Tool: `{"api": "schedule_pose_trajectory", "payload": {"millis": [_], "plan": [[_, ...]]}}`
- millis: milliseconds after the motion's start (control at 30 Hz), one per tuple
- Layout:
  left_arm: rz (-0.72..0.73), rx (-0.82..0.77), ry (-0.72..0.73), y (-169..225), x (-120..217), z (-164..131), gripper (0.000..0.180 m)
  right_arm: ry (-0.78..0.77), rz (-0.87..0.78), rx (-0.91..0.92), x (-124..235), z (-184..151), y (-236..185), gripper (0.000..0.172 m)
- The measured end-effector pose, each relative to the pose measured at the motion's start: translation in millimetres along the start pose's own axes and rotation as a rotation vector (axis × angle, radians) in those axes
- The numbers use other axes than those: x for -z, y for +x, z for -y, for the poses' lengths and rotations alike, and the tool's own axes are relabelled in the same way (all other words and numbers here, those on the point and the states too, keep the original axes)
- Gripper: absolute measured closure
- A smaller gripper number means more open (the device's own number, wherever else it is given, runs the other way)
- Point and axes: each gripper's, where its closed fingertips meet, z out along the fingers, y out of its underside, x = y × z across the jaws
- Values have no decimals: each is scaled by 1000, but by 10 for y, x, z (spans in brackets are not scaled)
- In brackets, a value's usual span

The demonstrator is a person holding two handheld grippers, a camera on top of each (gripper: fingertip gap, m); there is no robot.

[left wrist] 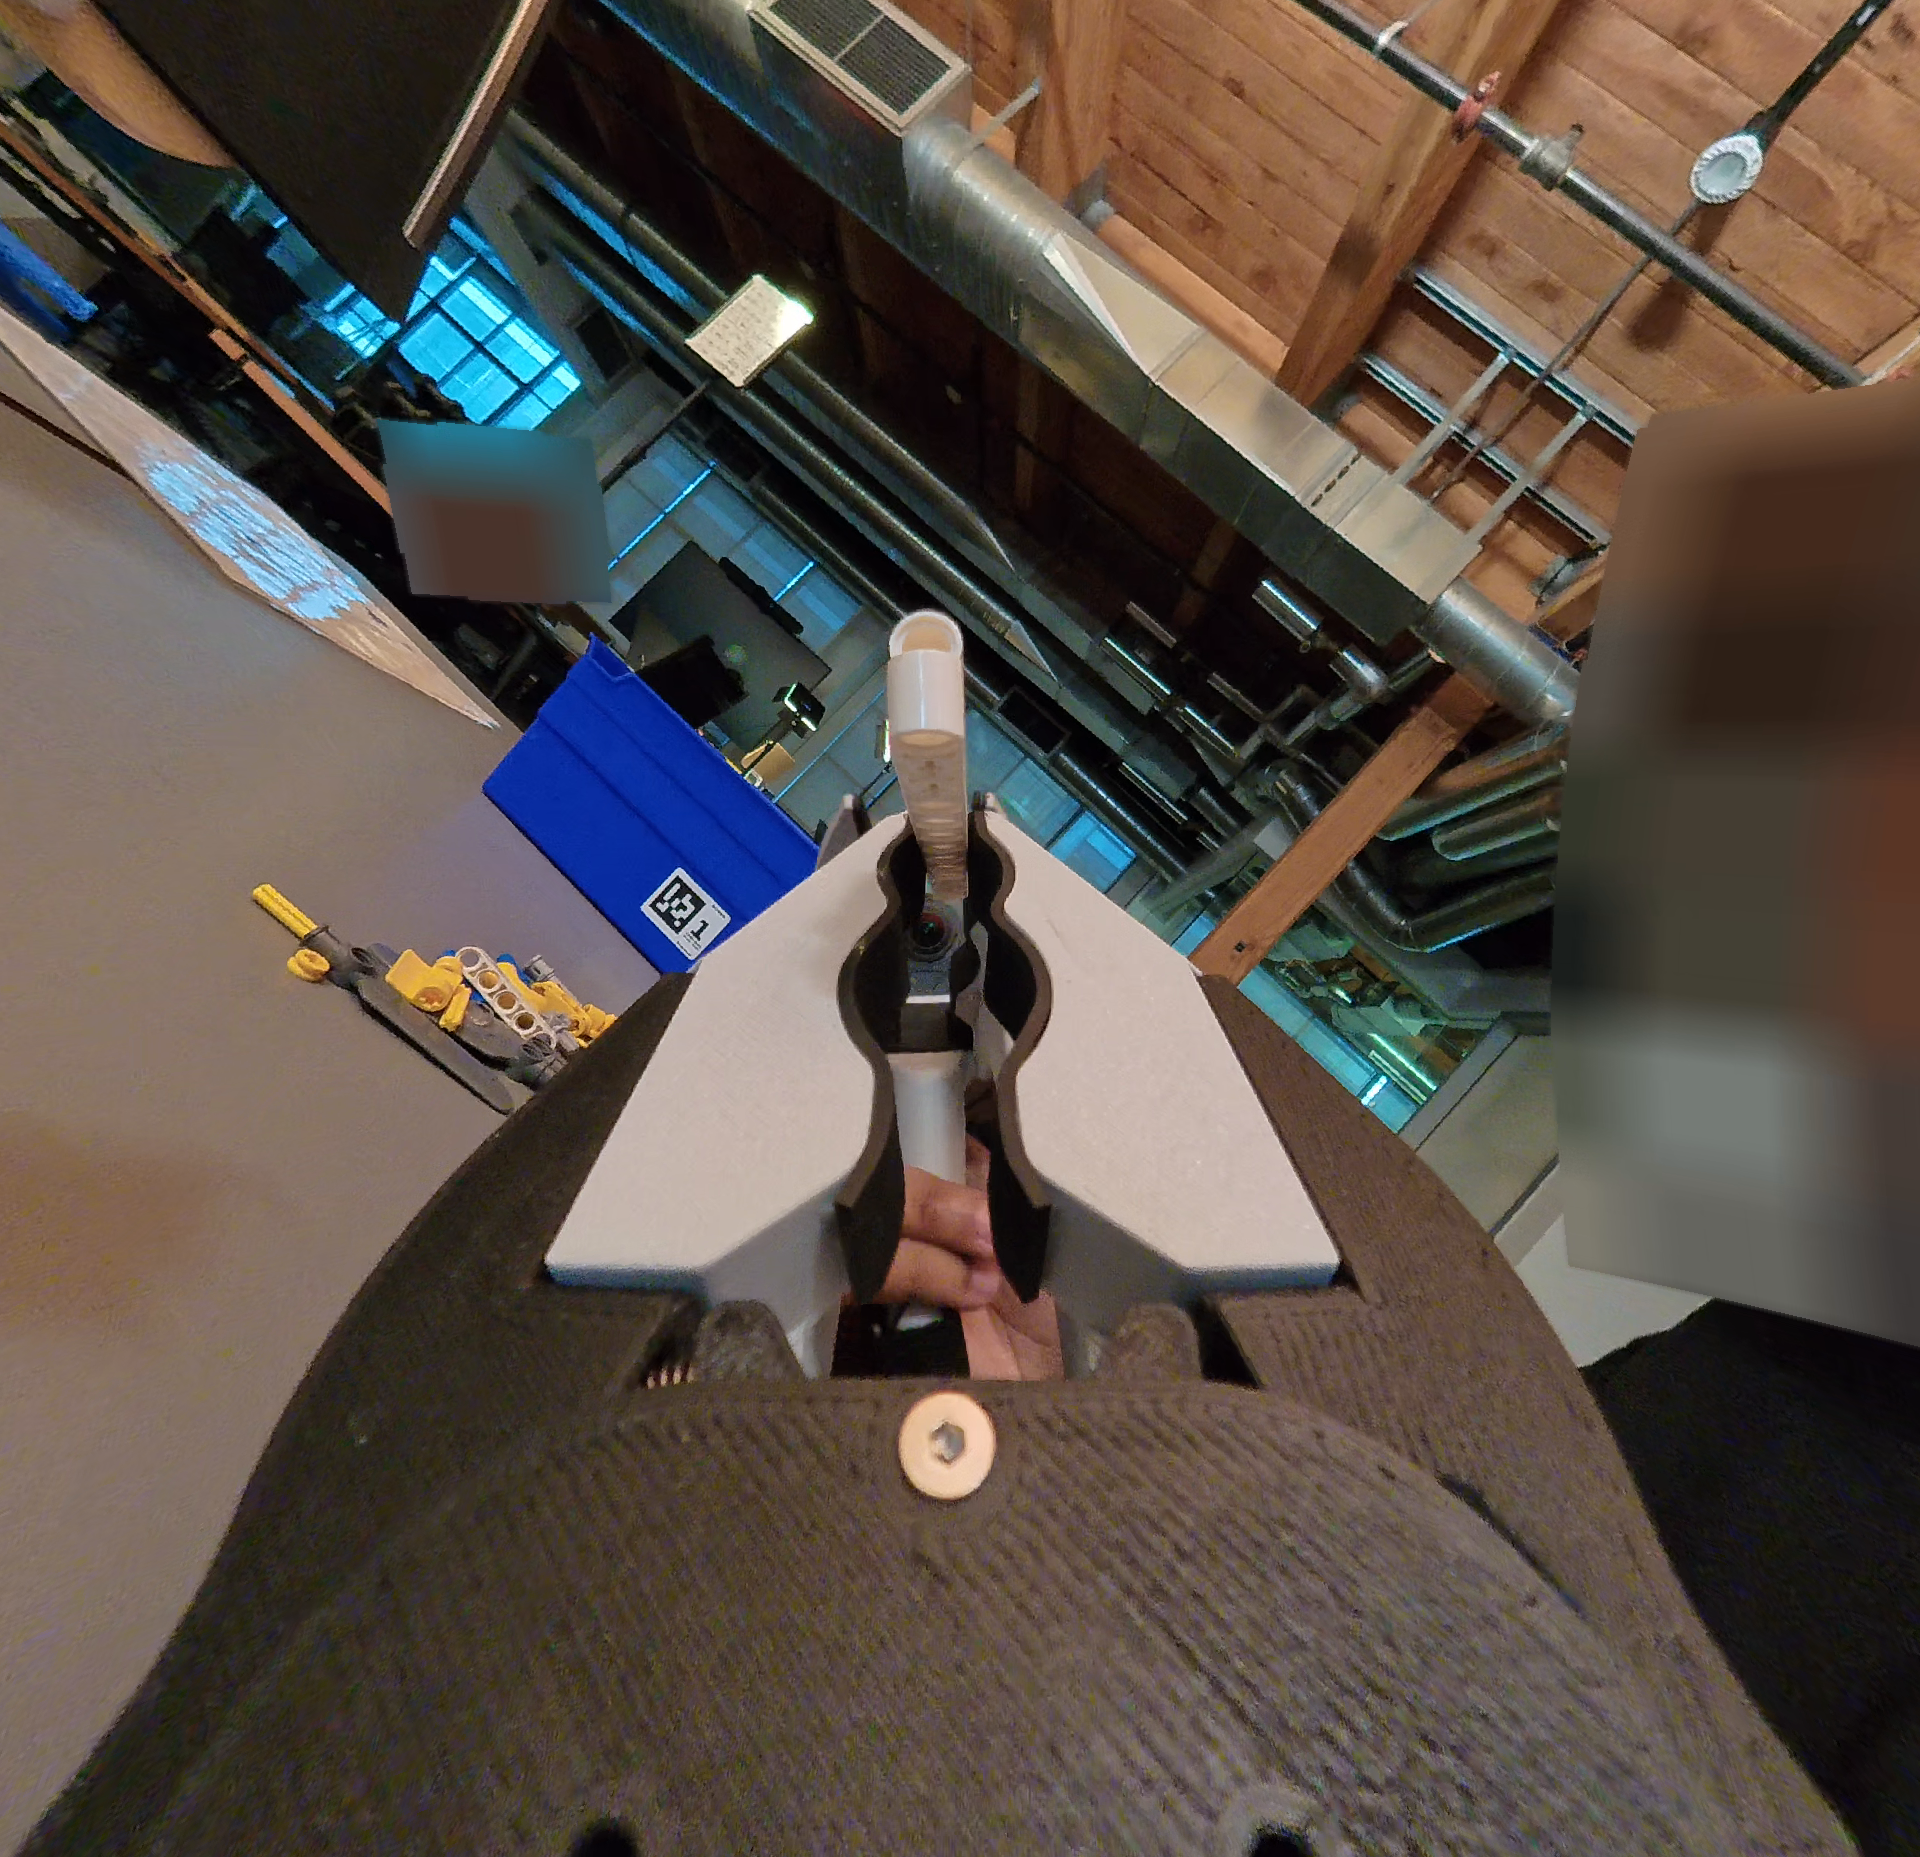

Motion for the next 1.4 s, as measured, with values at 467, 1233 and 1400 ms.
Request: {"api": "schedule_pose_trajectory", "payload": {"millis": [467, 1233, 1400], "plan": [[25, -13, -71, -28, -56, -110, 178, -234, -12, 100, -71, -273, -18, 148], [35, -13, -93, -30, -67, -148, 177, -263, -6, 148, -73, -327, -58, 166], [27, -2, -90, -25, -61, -143, 177, -274, -26, 197, -73, -336, -59, 166]]}}
